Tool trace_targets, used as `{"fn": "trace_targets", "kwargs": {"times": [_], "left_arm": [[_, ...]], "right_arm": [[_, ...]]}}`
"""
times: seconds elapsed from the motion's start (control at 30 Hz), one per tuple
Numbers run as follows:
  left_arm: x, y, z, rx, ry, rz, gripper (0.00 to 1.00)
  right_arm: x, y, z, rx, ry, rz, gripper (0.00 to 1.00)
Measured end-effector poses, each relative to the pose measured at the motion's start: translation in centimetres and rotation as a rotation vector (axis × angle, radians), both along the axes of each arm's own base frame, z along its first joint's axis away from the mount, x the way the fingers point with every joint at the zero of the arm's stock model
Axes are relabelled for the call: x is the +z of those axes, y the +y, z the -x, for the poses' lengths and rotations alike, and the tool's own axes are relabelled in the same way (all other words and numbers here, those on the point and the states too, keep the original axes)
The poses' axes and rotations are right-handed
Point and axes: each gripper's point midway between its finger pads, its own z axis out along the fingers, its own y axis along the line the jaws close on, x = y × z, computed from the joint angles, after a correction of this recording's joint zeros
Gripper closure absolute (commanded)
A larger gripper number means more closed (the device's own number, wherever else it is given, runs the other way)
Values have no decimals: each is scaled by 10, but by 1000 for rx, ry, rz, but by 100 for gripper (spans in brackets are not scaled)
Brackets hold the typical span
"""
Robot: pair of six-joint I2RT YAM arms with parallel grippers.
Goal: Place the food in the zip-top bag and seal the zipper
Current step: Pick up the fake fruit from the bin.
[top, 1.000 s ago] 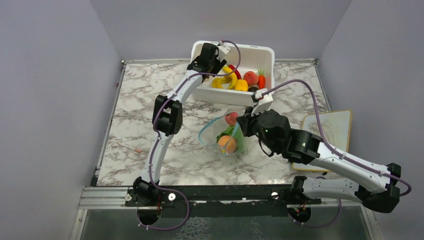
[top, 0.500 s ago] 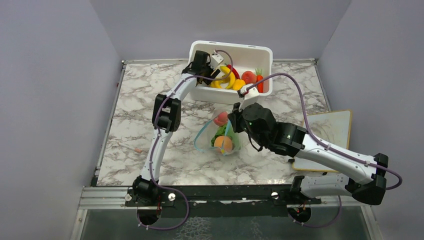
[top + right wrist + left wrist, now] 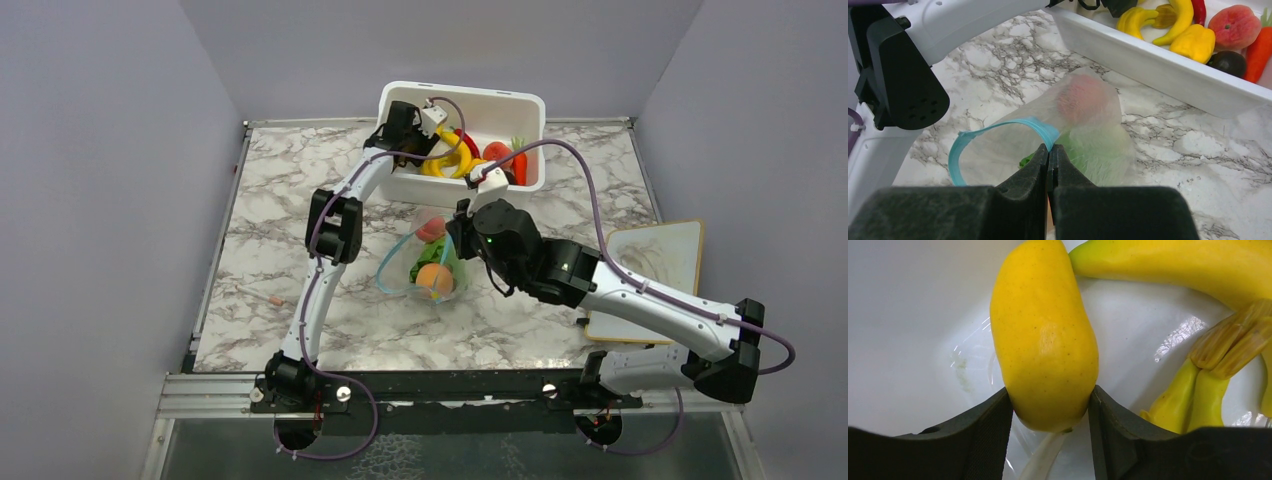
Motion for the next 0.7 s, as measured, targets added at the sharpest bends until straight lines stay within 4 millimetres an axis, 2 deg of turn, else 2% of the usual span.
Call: {"fn": "trace_targets", "kwargs": {"times": [0.23, 0.37, 0.57, 0.7], "left_arm": [[3, 1, 11, 48, 40, 51, 86], [14, -1, 17, 69, 52, 89, 87], [54, -8, 17, 95, 23, 178, 88], [90, -16, 21, 97, 9, 259, 88]], "right_arm": [[-15, 4, 3, 13, 29, -5, 99], [-21, 3, 6, 19, 40, -11, 99], [-17, -11, 16, 32, 30, -49, 99], [-21, -23, 21, 34, 20, -40, 99]]}}
